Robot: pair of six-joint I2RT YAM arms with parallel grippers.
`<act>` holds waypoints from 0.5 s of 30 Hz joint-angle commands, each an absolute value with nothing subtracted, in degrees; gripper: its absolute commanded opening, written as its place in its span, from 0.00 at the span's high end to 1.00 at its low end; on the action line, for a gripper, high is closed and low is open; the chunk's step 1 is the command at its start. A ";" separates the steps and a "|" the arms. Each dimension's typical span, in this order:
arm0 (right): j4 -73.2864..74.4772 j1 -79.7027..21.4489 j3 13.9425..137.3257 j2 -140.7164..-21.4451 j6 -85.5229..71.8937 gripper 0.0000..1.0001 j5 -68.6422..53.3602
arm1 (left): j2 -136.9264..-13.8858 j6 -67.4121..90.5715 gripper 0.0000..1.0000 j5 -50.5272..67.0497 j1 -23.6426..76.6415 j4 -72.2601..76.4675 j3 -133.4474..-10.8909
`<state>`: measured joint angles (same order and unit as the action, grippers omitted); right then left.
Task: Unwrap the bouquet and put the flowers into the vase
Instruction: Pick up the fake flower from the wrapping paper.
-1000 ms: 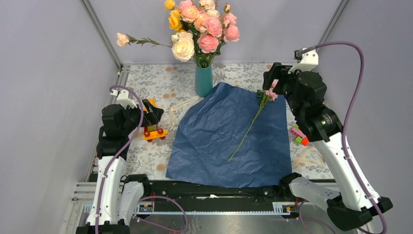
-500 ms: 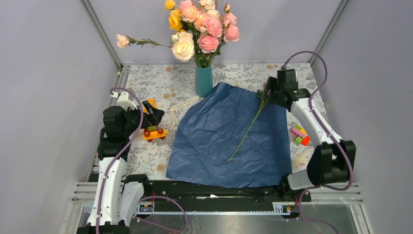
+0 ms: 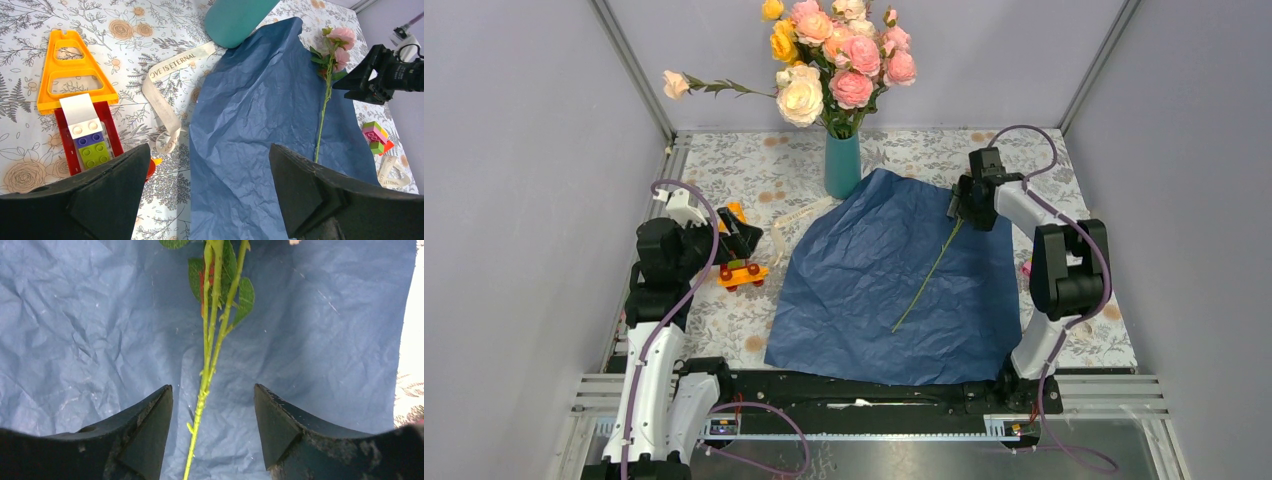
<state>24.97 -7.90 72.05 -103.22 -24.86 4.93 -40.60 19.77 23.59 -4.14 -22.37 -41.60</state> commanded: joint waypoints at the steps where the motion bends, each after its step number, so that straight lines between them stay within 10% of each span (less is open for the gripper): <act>1: 25.33 -7.73 76.64 -106.13 -27.07 0.34 3.50 | -40.47 20.30 0.05 25.27 -4.48 -18.86 -41.23; 15: 26.82 -7.73 80.07 -111.79 -28.63 0.50 6.67 | -39.72 20.30 0.05 25.02 -4.48 -18.90 -41.04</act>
